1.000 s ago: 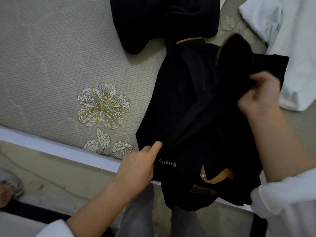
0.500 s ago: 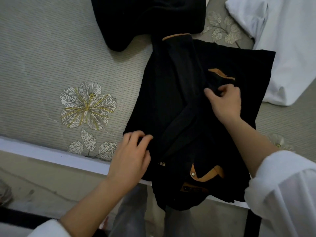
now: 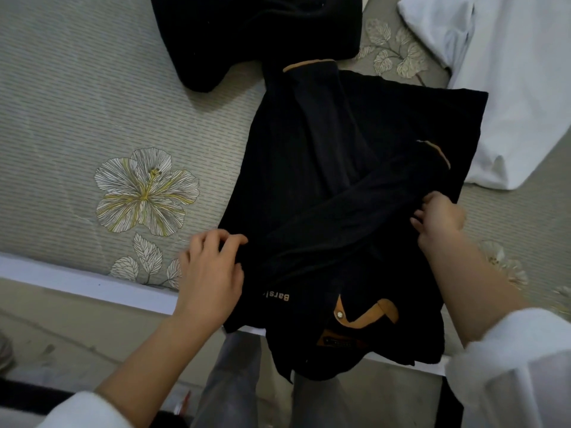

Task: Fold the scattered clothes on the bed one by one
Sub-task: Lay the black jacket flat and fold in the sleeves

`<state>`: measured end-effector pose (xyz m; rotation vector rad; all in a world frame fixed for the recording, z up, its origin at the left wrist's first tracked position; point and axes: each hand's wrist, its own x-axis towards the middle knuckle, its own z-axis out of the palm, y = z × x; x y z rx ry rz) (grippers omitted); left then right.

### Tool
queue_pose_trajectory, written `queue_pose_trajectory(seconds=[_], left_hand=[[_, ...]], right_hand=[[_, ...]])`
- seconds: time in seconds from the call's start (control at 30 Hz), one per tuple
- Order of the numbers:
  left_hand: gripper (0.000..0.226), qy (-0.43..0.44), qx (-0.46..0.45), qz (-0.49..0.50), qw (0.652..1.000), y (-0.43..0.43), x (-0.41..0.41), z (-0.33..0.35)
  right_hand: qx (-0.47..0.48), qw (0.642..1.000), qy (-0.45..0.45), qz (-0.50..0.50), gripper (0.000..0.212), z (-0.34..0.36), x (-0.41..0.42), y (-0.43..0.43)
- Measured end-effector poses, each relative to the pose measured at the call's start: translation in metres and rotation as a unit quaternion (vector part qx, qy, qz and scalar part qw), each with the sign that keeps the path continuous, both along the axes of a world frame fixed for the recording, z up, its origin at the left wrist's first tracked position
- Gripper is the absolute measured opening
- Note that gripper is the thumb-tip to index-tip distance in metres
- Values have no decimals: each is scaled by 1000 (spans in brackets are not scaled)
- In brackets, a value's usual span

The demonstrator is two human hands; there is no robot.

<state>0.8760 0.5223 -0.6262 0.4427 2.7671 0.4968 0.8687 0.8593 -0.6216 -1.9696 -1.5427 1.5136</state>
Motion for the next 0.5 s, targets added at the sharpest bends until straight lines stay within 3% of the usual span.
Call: queue_pose_trajectory(seconds=[0.07, 0.17, 0.23, 0.3, 0.4, 0.47, 0.5], left_hand=[[28, 41, 42, -25, 998, 5, 3, 3], [26, -9, 90, -106, 990, 13, 7, 6], [36, -94, 34, -163, 982, 18, 11, 11], [43, -154, -15, -190, 970, 17, 17, 11], [52, -165, -22, -192, 967, 13, 20, 15], [50, -161, -54, -203, 964, 10, 21, 15], [48, -166, -76, -208, 961, 8, 22, 16]], right_hand=[[12, 1000, -1, 22, 6, 1, -4, 2], [-9, 998, -24, 57, 33, 1, -9, 3], [-8, 995, -39, 90, 33, 5, -15, 7], [14, 996, -4, 91, 14, 12, -23, 12], [84, 993, 25, 81, 19, 15, -25, 20], [99, 985, -36, 139, 16, 9, -14, 21], [99, 976, -80, 178, 31, 4, -5, 19]])
